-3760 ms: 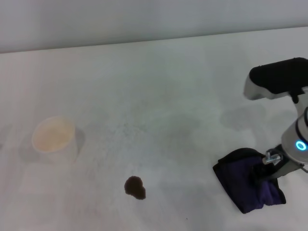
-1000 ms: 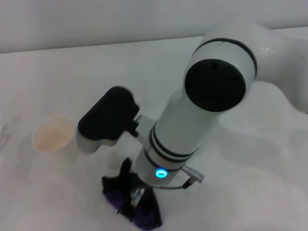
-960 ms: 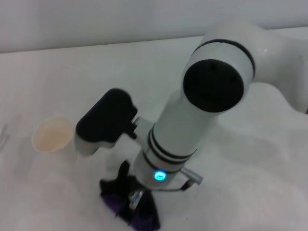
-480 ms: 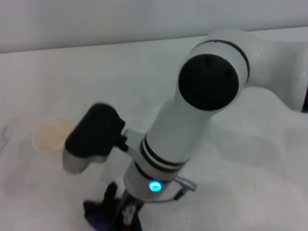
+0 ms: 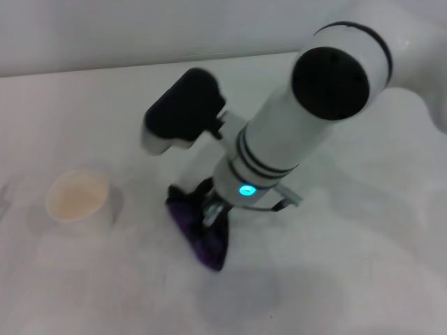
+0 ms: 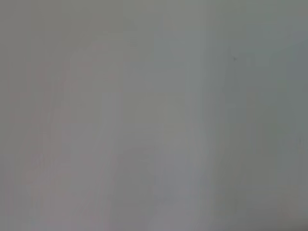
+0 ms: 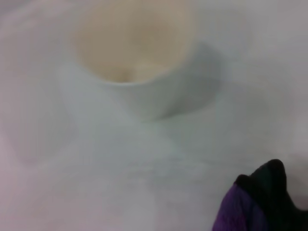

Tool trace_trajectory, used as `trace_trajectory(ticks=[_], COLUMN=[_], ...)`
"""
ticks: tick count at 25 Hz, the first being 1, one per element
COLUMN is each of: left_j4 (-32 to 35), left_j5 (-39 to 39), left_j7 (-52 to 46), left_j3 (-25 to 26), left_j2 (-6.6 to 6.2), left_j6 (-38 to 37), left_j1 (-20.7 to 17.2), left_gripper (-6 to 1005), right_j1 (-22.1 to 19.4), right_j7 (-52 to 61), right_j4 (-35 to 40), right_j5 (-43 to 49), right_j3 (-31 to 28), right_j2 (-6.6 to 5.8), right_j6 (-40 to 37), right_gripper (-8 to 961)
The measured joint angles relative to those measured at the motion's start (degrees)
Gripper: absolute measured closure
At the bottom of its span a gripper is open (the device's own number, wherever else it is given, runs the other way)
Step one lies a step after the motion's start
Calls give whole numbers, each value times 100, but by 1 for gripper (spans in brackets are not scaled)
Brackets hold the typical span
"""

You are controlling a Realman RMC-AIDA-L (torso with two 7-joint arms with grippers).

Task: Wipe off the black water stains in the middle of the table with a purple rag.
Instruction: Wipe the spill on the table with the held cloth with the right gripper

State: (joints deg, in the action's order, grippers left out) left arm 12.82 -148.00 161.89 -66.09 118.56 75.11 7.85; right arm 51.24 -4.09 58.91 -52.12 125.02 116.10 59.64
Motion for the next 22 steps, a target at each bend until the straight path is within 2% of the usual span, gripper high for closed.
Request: trace_trajectory(ticks=[5,12,16,22], left_j4=[9,13,21,24], left_j5=[-19,-42,-35,-53], left_j7=[0,0,0,0], left_j3=[-1,47,227,311], left_j2=[0,-6,-4,-6], left_j6=[1,1,2,-25], left_j1=[-2,10,45,182], left_gripper=[108,108,108,108], right_j1=[-649,-2238,-2727,-3246], right_j7=[74,24,0,-97], right_j4=[432,2269,2605,2631], right_j5=[940,2434,2869,2974], right_j3=[-832,-2511,-2996,-3443], right_j2=[-39,-79,-99,-130], right_j6=[511,1679,2058,2189], right_gripper=[847,847,847,848])
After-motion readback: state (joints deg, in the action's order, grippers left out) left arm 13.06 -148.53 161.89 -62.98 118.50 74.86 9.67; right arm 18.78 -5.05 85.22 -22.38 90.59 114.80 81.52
